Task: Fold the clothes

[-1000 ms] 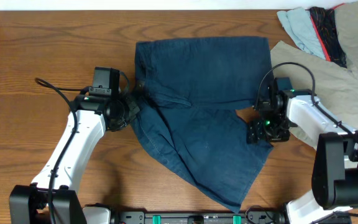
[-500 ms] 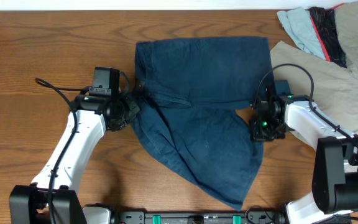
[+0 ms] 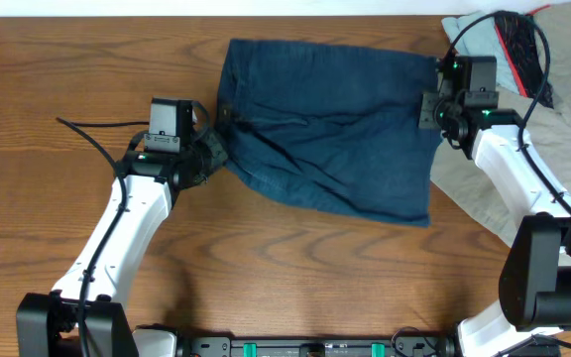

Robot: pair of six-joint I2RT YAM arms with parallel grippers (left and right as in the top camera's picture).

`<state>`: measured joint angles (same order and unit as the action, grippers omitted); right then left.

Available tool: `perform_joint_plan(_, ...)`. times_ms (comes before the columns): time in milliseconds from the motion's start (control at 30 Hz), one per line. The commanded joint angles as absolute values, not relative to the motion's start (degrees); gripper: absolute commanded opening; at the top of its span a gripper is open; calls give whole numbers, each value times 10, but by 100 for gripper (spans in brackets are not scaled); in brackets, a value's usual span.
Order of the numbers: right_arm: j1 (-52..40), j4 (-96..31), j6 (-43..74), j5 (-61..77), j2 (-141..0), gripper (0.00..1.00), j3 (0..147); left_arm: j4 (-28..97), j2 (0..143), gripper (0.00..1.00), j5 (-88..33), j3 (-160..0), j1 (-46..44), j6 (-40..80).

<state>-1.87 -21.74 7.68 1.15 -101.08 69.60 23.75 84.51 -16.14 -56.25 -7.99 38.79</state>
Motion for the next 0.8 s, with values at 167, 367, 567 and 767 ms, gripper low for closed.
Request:
perform_joint_plan(167, -15, -385, 130, 119, -997, 99, 704, 267, 854, 6, -159, -560, -98, 382)
perform_joint_plan(367, -14, -555, 228, 133, -975, 99, 704, 280, 854, 6, -158, -557, -97, 382)
perform_joint_plan(567, -15, -688, 373, 86, -975, 99, 692, 281, 854, 7, -158, -557, -97, 382)
perform_joint_plan(767, -15, -660, 435, 86, -975, 99, 636, 285, 854, 6, -158, -557, -97, 368)
